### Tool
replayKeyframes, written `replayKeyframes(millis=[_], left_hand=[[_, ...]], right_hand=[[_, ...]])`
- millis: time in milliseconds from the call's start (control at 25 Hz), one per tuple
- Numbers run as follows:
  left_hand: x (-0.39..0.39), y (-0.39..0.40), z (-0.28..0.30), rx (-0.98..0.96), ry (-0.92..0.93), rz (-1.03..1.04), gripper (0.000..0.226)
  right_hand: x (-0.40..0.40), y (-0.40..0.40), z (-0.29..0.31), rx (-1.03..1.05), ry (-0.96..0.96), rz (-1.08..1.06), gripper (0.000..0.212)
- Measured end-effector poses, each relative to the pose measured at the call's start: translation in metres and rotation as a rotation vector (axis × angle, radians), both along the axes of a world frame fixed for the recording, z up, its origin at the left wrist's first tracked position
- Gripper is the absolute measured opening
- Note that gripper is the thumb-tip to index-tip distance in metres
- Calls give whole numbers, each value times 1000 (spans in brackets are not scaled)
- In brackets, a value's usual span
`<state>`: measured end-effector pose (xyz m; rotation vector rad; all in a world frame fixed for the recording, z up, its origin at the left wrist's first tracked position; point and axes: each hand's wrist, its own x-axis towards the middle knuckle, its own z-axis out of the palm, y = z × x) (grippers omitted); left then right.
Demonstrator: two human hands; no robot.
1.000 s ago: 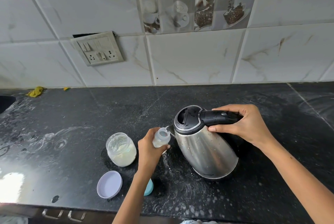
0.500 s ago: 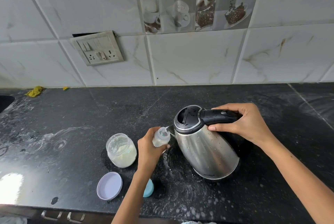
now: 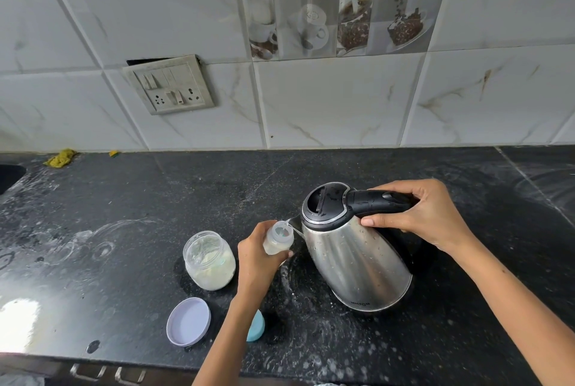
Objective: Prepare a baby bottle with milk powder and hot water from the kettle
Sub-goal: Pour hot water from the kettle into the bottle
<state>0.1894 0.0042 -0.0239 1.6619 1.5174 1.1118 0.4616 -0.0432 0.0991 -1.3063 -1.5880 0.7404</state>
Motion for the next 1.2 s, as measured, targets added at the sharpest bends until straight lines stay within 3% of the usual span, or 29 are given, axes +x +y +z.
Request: replayKeyframes(millis=[1200], left_hand=[[-4,4,3,54,79,34,59]], right_hand=[[-9,7,15,-55,-87,4,41]])
